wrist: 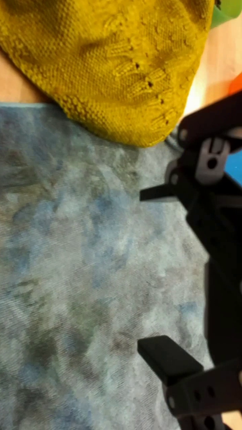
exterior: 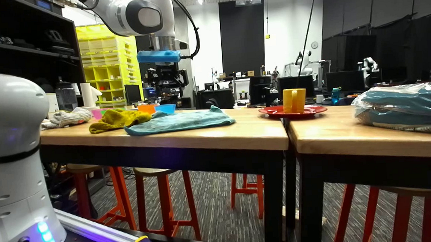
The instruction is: Move the blue towel backwards
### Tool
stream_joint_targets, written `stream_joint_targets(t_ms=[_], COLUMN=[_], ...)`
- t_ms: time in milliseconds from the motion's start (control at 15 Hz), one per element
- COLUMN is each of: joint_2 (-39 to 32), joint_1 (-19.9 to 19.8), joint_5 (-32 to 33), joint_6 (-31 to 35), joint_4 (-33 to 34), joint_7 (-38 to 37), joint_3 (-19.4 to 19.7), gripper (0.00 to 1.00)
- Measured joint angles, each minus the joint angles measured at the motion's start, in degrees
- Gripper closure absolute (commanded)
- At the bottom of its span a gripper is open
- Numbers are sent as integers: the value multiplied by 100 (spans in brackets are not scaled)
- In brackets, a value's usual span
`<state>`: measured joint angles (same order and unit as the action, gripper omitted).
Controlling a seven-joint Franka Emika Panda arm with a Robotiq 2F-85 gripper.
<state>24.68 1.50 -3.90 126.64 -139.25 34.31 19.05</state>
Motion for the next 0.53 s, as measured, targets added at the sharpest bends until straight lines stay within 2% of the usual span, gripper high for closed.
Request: stream_joint_targets(t_ms=[333,533], joint_2=[-920,-1546], joint_1=[116,115], joint_5=[-525,-628], joint_6=[60,492], joint_4=[866,1332], joint_7=[16,-7], joint_3=[-317,-636], gripper=[0,0])
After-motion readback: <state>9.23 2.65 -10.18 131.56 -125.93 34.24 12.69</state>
